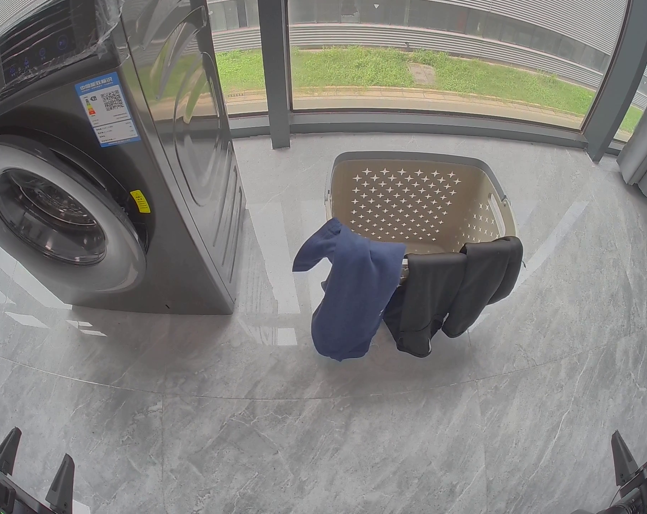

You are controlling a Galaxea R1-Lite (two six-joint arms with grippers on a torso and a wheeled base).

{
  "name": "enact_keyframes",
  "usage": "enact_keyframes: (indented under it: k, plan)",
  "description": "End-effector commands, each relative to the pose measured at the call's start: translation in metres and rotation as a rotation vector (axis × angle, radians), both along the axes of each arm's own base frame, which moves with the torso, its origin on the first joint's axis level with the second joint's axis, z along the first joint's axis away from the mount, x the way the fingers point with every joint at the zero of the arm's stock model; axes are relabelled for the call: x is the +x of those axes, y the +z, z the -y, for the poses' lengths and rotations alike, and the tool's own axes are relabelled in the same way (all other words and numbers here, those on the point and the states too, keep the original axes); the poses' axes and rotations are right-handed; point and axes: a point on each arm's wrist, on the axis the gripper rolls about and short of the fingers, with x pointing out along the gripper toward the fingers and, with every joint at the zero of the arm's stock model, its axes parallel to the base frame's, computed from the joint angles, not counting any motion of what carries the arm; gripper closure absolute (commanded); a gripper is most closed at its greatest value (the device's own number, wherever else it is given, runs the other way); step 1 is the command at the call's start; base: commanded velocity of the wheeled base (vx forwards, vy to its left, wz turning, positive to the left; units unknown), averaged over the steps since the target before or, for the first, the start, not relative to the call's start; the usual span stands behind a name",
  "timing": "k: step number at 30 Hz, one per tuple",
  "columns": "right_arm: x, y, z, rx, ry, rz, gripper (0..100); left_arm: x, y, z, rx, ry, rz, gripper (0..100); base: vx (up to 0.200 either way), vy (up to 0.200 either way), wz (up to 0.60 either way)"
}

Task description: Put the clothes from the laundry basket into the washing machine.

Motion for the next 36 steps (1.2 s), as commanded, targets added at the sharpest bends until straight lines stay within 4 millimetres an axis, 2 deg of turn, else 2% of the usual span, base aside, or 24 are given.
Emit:
enact_keyframes:
  k: [1,4,16,31,36]
  plan:
    - [0.0001,-0.0053,0.0,0.0,0.0,-0.001,0,0.0,-0.0053,0.0,0.001,0.0,-0.001,0,0.0,-0.2,0.0]
    - [0.0001,-0.0053,0.0,0.0,0.0,-0.001,0,-0.0001,-0.0049,0.0,0.001,0.0,0.0,0,0.0,-0.2,0.0]
    - [0.0001,-0.0053,0.0,0.0,0.002,-0.001,0,0.0,-0.005,0.0,-0.001,0.0,-0.003,0,0.0,0.0,0.0]
    - [0.0001,-0.0053,0.0,0.0,0.0,-0.001,0,-0.0001,-0.0049,0.0,0.001,0.0,0.0,0,0.2,0.0,0.0]
    - [0.0001,-0.0053,0.0,0.0,0.0,-0.001,0,-0.0001,-0.0049,0.0,0.001,0.0,0.0,0,0.0,0.0,0.0]
